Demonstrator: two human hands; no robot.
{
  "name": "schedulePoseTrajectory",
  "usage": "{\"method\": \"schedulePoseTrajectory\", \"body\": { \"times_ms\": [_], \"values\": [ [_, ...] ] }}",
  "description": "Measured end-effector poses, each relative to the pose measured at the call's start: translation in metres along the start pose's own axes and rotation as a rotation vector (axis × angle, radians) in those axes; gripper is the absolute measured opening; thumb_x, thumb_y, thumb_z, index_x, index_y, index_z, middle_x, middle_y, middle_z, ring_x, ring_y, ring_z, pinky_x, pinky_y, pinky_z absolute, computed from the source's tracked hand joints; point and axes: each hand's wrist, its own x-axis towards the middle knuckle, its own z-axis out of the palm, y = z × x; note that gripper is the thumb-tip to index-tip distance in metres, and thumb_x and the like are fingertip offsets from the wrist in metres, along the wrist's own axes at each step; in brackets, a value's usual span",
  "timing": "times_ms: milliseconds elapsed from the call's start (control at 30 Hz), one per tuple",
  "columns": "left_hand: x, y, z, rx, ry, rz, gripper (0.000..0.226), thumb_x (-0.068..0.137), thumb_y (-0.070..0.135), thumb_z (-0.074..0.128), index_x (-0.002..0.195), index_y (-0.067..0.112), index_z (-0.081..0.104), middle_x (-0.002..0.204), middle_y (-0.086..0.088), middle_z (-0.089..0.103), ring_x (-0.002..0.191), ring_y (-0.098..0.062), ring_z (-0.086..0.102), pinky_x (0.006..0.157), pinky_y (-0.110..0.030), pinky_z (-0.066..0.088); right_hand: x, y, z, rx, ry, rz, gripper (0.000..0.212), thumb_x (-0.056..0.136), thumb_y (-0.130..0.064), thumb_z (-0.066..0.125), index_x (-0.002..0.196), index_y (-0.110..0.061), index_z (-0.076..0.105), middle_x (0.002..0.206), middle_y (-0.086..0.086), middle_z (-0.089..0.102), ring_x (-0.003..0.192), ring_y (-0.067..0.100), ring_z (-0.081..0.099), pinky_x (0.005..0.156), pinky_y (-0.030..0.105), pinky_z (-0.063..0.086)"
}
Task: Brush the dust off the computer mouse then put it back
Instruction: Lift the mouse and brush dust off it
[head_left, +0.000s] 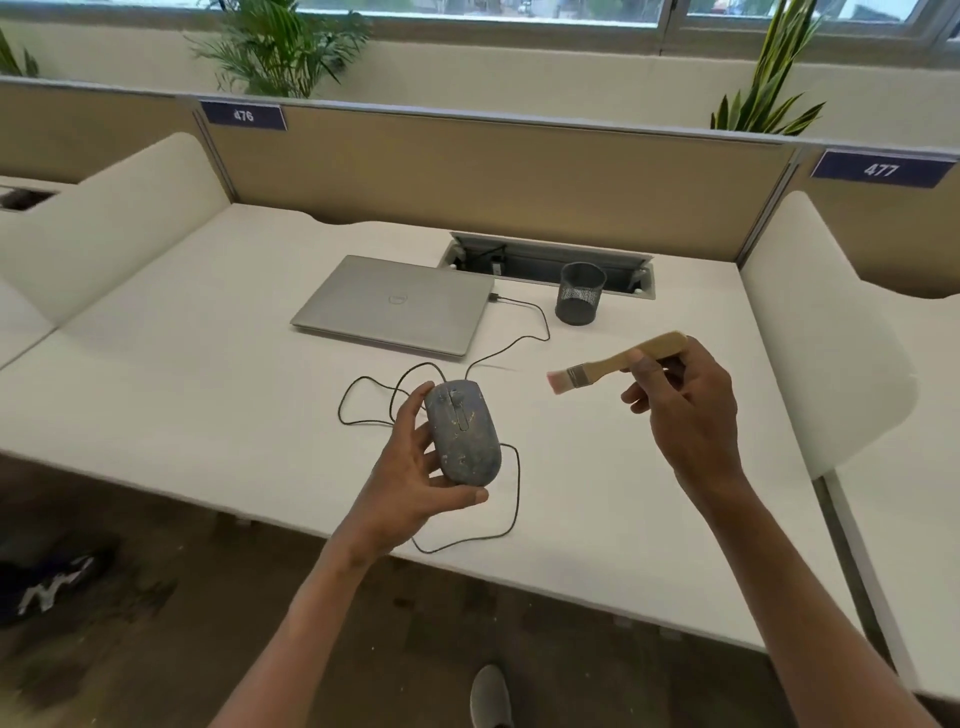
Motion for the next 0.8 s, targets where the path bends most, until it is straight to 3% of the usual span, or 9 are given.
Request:
{"method": "schedulePoseTrajectory", "body": {
  "times_ms": [233,400,600,800],
  "values": [
    [-0.075,0.006,-0.003,0.075,0.03,0.004,0.126,0.047,0.024,0.104,0.144,0.059,0.031,0.148,0.004,0.05,0.125,-0.019,0.064,0.087,-0.039,0.061,-0.065,-0.026,-0.008,0.014,-0.052,-0.045,0.008,0.099,-0.018,0.063,0.098,-0.011,0.066,0.083,-0.001,0.068,0.063,0.011,0.069,0.061,0.031,0.055],
    [-0.122,0.008,-0.005,0.059,0.02,0.02,0.126,0.046,0.021,0.104,0.143,0.058,0.033,0.152,-0.003,0.046,0.128,-0.024,0.062,0.093,-0.043,0.059,-0.107,-0.041,-0.016,0.013,-0.057,-0.061,0.007,0.099,-0.018,0.064,0.101,-0.011,0.065,0.085,-0.004,0.068,0.065,0.011,0.069,0.061,0.031,0.057],
    [-0.174,0.012,-0.026,0.048,0.033,0.062,0.122,0.055,0.01,0.098,0.143,0.061,0.031,0.148,0.005,0.048,0.127,-0.01,0.062,0.09,-0.026,0.057,-0.146,-0.056,-0.015,0.036,-0.056,-0.042,0.008,0.099,-0.017,0.063,0.1,-0.01,0.065,0.085,0.0,0.07,0.064,0.011,0.069,0.059,0.026,0.055],
    [-0.222,0.016,-0.066,0.052,0.079,0.073,0.123,0.054,0.013,0.096,0.148,0.055,0.028,0.141,0.016,0.051,0.128,-0.005,0.059,0.093,-0.025,0.056,-0.184,-0.077,0.011,0.054,-0.041,-0.039,0.011,0.1,-0.017,0.063,0.102,-0.007,0.065,0.084,0.002,0.071,0.062,0.009,0.068,0.057,0.021,0.055]
  ]
}}
